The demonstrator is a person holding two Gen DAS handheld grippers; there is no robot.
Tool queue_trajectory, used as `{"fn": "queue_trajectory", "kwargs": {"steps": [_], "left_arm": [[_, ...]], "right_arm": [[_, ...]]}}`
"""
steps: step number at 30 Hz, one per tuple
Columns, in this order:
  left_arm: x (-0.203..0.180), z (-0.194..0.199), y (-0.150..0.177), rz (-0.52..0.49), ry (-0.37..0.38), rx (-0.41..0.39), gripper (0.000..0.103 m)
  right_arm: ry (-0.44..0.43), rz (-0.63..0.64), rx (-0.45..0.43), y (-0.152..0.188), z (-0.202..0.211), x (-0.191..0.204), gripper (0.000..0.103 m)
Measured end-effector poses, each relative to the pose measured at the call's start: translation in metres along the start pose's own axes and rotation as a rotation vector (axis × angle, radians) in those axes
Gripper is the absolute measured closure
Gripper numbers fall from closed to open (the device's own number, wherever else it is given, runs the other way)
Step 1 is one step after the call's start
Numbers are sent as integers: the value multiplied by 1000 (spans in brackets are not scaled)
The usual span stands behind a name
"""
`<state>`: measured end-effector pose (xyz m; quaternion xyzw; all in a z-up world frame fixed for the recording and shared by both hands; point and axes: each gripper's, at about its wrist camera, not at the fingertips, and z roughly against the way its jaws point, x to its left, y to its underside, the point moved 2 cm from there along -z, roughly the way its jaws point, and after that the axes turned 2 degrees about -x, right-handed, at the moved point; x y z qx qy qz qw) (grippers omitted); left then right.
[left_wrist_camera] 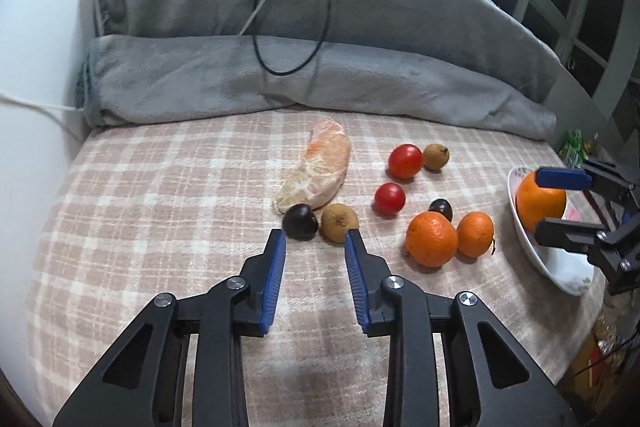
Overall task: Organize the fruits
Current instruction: 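Move the right gripper to a mandarin while the left gripper approaches a brown kiwi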
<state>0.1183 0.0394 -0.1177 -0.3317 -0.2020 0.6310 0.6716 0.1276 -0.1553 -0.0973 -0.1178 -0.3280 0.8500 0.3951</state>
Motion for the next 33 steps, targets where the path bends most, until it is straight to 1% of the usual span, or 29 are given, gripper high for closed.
{"fn": "queue_trajectory", "kwargs": {"steps": [4,7,13,16,22,31,33], "left_arm": [[-8,-5,-2,-43,14,7,78],[-11,-12,-4,-62,13,16,78],[-19,-19,-8,-110,13,20,79],[-22,-21,-9,-135,4,18,79],[-29,-29,-10,-174,-9,30,79],[-28,-38,-10,-198,-39,35,79],[-27,-41,-9,-207,-48,41,79]], "right_arm": [[-12,13,21,-2,-10,2,30],[-26,27,43,-2,-17,5,40],[-33,70,69,-4,-26,12,41],[-29,75,85,-6,-31,12,47],[-44,75,118,-6,-38,8,48],[-41,104,155,-5,-48,8,49],[-47,107,162,-5,-51,9,53]]}}
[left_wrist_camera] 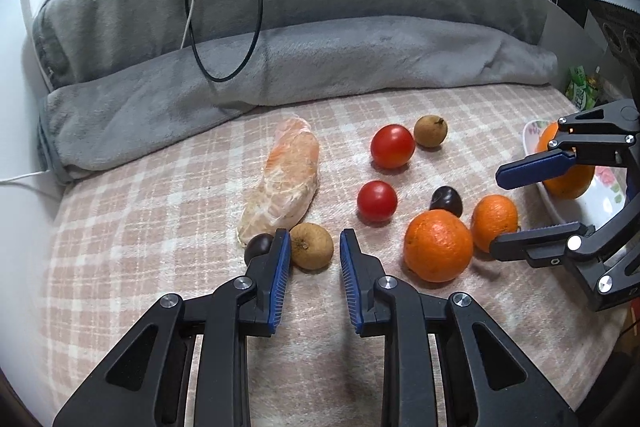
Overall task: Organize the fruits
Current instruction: 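Move the right gripper to a mandarin while the left gripper approaches a brown kiwi, then grasp the mandarin with the right gripper while the left gripper grasps the brown kiwi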
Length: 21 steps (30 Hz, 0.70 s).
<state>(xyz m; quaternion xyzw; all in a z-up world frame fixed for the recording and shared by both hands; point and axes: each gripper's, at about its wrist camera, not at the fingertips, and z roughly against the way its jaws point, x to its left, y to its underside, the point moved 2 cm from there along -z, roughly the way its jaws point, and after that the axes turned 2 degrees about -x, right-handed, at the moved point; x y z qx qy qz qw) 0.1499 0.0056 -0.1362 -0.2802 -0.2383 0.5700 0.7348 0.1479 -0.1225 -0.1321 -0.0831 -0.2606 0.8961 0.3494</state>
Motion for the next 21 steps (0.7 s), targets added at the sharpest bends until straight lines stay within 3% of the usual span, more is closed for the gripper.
{"fn": "queue_trajectory", "kwargs": {"steps": [11,18,19,21], "left_arm": [[-1,-1,1,-27,-21,-8,82],[5,5,0,31,5,-25,82],[6,6,0,37,9,-28,87],[5,9,-1,45,13,-35,87]], "right_arm": [[24,24,31,-1,-9,5,64],[22,6,13,-3,-5,4,65],[20,2,8,-3,-4,3,65],[16,-6,-4,-4,0,3,65]]}}
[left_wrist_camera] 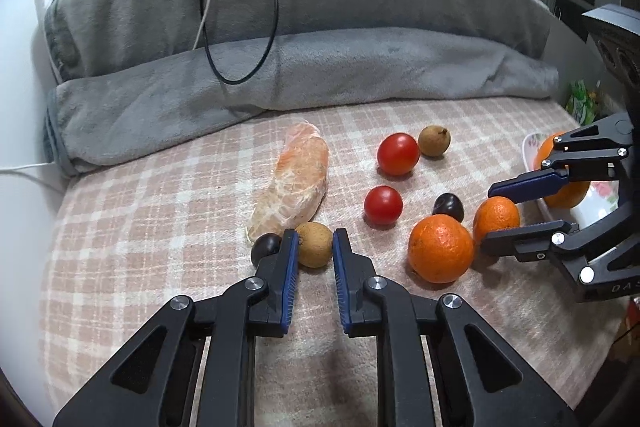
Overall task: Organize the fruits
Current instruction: 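Grasp the mandarin with the right gripper while the left gripper grasps the brown kiwi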
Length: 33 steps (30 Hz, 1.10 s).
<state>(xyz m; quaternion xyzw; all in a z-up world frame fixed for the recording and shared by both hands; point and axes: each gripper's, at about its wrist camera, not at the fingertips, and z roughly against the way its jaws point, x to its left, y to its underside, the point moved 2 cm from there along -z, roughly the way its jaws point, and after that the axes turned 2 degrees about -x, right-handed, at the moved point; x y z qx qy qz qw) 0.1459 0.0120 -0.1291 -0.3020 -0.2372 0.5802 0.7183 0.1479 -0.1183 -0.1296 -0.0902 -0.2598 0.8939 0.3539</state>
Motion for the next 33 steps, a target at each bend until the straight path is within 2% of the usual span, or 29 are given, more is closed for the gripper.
{"fn": "queue_trajectory", "kwargs": {"steps": [15,18,21,23,33], "left_arm": [[-14,-5,3,-81,-47,7,85],[-17,-9,5,-102,-61,17,76],[-18,-11,5,-122,-62,15,75],[-15,-10,4,-116,-71,11,83],[-1,9,2,-15,-19,-25,83]], "right_arm": [[-4,-14,-30,3,13,3,65],[-6,-21,-36,3,15,2,65],[-5,-25,-43,3,17,2,65],[-4,-25,-51,3,19,2,65],[-12,-56,-113,5,43,-4,65]]}}
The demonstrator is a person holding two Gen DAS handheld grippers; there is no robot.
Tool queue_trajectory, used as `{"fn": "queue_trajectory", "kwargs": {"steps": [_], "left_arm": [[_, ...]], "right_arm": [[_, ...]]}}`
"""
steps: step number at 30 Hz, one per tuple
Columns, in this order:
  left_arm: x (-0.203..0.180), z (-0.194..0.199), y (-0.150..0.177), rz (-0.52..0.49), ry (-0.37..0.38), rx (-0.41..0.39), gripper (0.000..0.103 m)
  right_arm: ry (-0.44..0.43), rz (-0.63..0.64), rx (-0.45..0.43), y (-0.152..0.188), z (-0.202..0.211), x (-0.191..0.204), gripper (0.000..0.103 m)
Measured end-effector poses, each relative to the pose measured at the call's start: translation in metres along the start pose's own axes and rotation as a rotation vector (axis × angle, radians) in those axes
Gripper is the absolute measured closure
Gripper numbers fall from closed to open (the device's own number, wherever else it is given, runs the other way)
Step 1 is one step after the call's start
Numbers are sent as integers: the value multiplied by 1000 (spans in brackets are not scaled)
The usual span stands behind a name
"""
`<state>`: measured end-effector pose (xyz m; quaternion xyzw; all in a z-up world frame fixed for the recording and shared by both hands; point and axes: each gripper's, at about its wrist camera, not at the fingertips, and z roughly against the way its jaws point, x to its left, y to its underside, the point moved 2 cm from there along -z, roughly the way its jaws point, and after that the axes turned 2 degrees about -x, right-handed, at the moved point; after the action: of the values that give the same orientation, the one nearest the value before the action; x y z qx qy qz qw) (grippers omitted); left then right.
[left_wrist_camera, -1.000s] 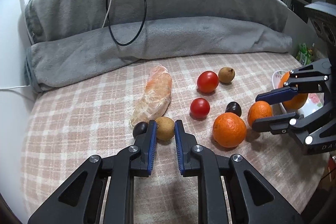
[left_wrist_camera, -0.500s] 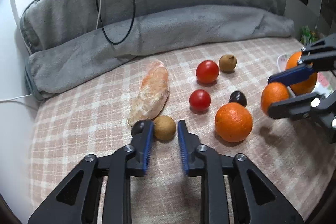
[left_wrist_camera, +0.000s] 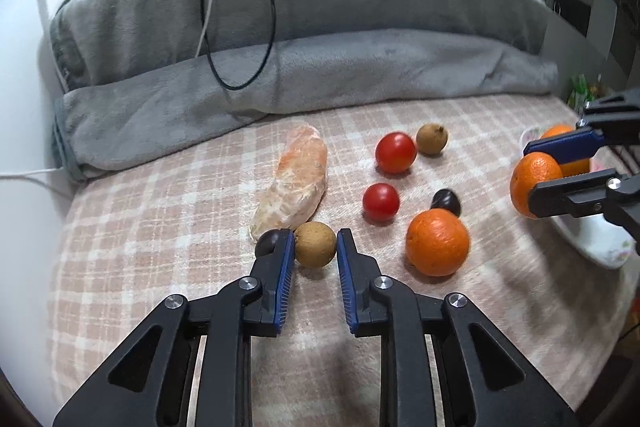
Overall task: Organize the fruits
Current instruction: 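Grasp the mandarin with the right gripper while the left gripper grasps the brown kiwi, then lower the mandarin and kiwi onto the plate and open both grippers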
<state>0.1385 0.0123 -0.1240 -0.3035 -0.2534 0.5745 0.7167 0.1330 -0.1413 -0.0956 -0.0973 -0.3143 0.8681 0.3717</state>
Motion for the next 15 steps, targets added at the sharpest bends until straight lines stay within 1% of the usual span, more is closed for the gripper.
{"fn": "queue_trajectory", "kwargs": {"steps": [5,9,15], "left_arm": [[-7,24,-3,16,33,-44,83],[-16,42,-6,40,84,-78,83],[-46,65,-10,30,170,-116,83]], "right_arm": [[-4,-38,-37,4,16,-8,65],[12,-68,-70,13,34,-15,65],[46,-161,-112,36,62,-42,65]]}}
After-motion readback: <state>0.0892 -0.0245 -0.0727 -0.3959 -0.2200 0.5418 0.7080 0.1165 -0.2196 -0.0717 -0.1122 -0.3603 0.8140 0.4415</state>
